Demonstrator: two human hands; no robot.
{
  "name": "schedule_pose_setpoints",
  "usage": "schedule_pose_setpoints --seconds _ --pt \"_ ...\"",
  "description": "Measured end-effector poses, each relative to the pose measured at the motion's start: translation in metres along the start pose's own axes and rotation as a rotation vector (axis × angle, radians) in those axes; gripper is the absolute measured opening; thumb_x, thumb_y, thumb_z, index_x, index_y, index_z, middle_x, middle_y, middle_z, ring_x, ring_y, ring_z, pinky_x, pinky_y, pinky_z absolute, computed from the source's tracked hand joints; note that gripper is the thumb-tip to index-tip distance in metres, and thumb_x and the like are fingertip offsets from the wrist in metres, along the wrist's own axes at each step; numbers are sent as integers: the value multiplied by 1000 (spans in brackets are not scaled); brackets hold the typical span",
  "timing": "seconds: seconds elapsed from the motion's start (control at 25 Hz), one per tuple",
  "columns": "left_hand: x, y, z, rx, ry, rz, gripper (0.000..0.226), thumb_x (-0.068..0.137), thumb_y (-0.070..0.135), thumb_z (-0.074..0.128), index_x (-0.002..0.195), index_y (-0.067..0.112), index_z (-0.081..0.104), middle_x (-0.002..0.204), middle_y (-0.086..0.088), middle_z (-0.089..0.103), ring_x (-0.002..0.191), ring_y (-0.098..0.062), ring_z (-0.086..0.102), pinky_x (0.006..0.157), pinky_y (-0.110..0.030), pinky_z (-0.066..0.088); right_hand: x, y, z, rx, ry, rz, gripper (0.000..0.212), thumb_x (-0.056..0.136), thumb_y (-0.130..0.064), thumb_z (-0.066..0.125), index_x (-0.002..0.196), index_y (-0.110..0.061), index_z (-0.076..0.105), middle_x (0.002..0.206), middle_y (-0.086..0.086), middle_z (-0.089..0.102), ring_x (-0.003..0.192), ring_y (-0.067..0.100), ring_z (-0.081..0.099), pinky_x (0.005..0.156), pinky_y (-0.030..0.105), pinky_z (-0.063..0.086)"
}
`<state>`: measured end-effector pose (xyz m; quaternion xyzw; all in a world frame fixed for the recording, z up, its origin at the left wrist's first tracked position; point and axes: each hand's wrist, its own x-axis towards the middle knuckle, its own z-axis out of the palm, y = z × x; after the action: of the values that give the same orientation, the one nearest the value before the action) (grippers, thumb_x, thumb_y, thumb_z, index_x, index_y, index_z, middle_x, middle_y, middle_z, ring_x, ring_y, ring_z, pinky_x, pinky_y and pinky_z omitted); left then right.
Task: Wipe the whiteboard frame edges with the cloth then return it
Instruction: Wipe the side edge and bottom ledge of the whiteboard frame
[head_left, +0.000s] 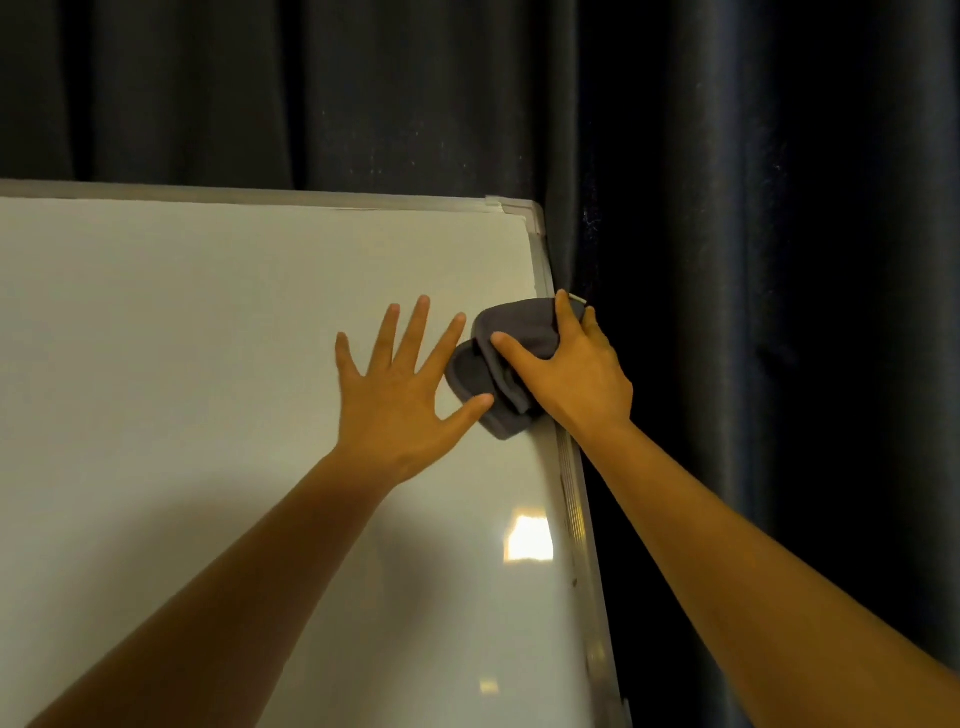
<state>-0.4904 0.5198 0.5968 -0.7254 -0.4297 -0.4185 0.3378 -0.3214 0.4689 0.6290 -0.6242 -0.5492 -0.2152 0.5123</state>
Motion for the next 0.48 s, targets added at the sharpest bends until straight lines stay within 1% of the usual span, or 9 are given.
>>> schedule_pose_setpoints --seconds 0.12,0.28,0.4,0.48 --pt "-3 -1 4 6 -22 -47 87 63 84 -13 138 42 -22 158 0 -14 144 -25 -14 111 -62 -4 -5 6 5 101 20 -36 87 73 -72 47 143 -35 10 154 8 17 133 36 30 94 57 44" --pt "-10 -2 7 18 -34 -52 93 61 84 -17 142 40 -16 158 -1 -14 144 -25 -15 112 -60 -3 -16 14 10 199 54 -54 82 78 -62 52 143 -34 12 154 7 20 133 33 32 95 51 45" --pt "-22 -5 8 30 -47 -34 93 63 84 -13 144 38 -13 158 -2 -12 144 -26 -13 113 -59 -1 -33 19 15 308 71 -46 79 81 -51 57 144 -30 15 152 8 25 132 30 34 97 43 43" --pt "-33 -8 8 30 -38 -14 91 68 83 -4 146 36 -6 158 -3 -7 145 -26 -9 114 -57 1 -51 22 17 426 66 -15 78 81 -45 60 144 -29 17 149 7 33 130 27 39 99 38 41"
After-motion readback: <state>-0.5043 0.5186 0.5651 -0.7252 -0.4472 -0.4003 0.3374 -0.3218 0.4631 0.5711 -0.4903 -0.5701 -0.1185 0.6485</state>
